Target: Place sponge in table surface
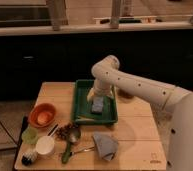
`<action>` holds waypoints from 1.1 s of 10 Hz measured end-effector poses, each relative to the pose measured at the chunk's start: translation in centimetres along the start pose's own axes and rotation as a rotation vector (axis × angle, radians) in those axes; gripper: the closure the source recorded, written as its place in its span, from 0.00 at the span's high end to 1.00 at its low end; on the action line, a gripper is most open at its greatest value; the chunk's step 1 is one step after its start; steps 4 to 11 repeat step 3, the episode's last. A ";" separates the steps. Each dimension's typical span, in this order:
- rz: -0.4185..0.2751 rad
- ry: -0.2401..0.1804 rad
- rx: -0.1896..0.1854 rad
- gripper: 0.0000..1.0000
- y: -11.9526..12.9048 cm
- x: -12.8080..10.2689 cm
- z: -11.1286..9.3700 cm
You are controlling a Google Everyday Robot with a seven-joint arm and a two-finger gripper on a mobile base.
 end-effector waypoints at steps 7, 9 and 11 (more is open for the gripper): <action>0.043 -0.023 0.007 0.80 -1.9 0.4 0.9; 0.043 -0.023 0.007 0.80 -1.9 0.4 0.9; 0.043 -0.023 0.007 0.80 -1.9 0.4 0.9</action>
